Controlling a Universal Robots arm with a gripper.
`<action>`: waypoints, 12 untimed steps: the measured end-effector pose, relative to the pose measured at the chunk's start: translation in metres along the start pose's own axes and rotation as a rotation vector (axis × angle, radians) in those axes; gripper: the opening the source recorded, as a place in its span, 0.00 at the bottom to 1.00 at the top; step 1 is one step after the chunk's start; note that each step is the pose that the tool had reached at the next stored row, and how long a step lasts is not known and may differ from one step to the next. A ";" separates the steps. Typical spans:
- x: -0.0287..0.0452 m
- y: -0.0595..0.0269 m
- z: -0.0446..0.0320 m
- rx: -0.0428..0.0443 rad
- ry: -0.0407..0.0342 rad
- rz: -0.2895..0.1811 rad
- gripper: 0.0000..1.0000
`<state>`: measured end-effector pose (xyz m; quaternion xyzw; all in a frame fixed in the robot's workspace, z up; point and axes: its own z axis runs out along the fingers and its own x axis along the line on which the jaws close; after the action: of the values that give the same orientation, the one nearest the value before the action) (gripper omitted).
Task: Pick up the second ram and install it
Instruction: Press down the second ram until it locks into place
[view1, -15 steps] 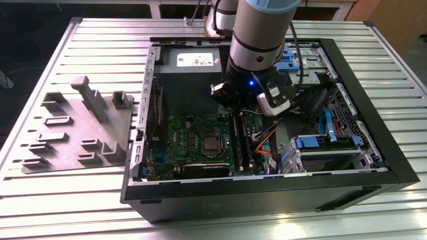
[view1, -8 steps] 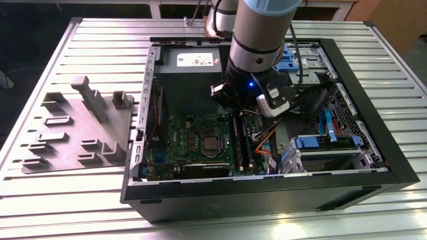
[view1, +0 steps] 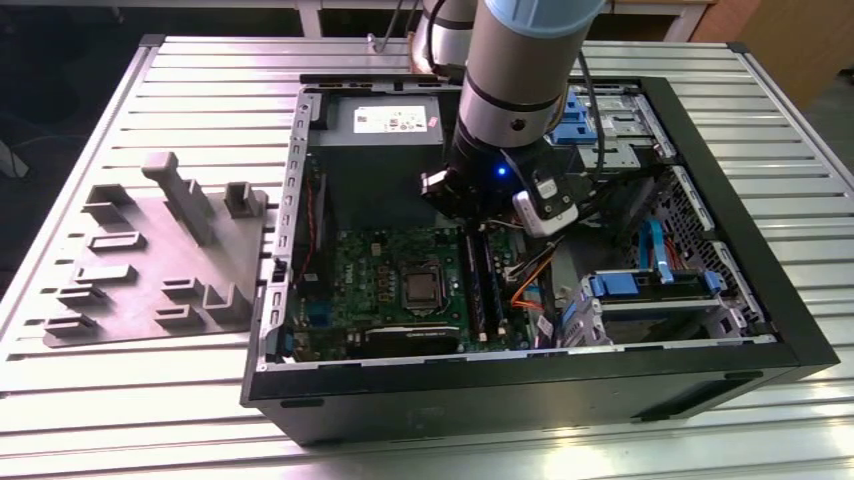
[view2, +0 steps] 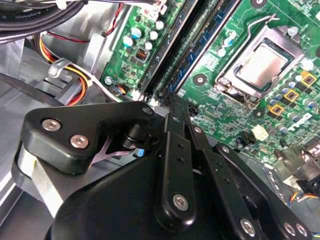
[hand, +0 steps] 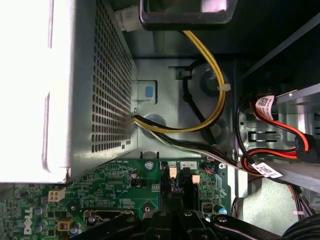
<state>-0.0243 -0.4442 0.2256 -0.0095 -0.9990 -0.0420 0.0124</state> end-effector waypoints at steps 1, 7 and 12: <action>0.0000 0.0000 0.0009 -0.0005 -0.0002 0.000 0.10; -0.0001 -0.0002 0.0030 -0.0004 0.0000 0.000 0.10; -0.0001 -0.0004 0.0046 -0.0001 0.0001 0.000 0.10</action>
<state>-0.0243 -0.4442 0.2210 -0.0095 -0.9990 -0.0420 0.0124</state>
